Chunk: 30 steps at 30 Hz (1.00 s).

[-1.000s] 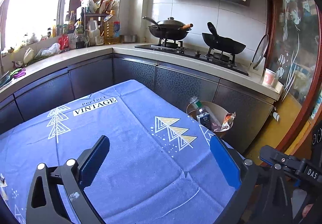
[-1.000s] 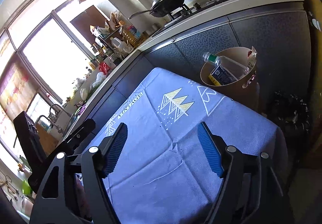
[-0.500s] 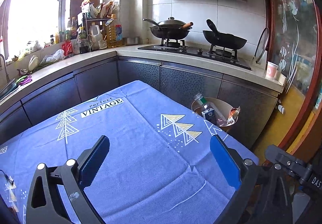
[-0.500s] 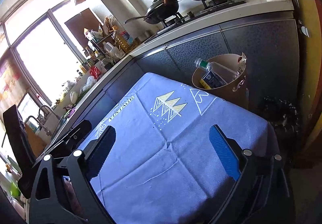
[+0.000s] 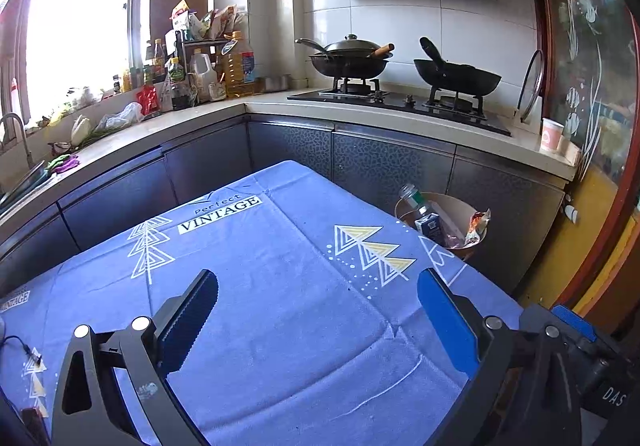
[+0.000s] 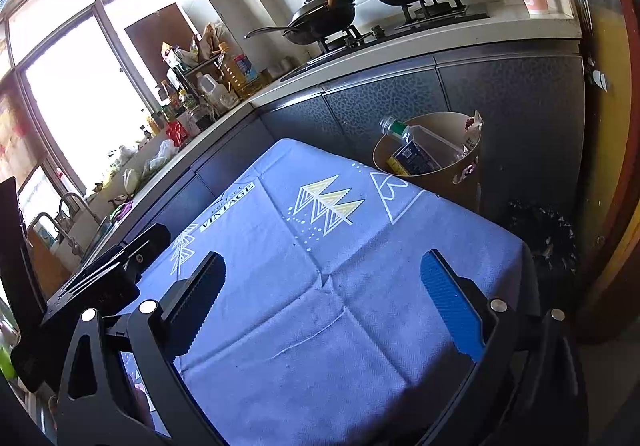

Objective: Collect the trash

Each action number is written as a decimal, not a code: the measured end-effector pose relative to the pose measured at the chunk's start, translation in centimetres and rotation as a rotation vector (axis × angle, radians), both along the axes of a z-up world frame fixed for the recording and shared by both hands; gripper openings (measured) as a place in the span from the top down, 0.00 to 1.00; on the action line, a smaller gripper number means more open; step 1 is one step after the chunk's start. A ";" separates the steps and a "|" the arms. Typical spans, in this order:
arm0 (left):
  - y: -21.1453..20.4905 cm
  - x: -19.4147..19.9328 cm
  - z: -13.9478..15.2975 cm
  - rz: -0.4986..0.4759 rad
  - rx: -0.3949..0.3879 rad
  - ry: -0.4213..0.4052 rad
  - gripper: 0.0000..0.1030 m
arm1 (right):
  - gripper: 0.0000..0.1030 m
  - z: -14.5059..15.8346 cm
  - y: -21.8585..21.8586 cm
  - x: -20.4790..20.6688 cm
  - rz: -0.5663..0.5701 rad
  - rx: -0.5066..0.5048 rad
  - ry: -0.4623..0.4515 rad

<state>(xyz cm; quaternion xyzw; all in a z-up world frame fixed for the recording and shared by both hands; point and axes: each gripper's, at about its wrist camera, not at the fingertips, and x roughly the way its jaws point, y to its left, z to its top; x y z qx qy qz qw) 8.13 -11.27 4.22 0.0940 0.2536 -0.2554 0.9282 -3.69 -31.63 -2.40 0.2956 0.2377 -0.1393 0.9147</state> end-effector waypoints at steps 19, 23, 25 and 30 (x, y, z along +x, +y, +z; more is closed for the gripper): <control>-0.8 -1.6 -0.2 0.026 0.021 0.011 0.04 | 0.06 -0.3 -1.4 -0.9 -0.001 0.033 -0.027; -1.3 -1.9 -0.3 0.040 0.040 0.009 0.04 | 0.06 -0.8 -2.0 -1.1 0.000 0.053 -0.030; -1.5 -2.0 -0.4 0.045 0.057 0.005 0.04 | 0.06 -0.9 -2.1 -1.2 0.002 0.059 -0.032; -2.2 -2.3 -0.7 0.052 0.088 0.014 0.04 | 0.06 -1.2 -2.5 -1.3 0.010 0.075 -0.034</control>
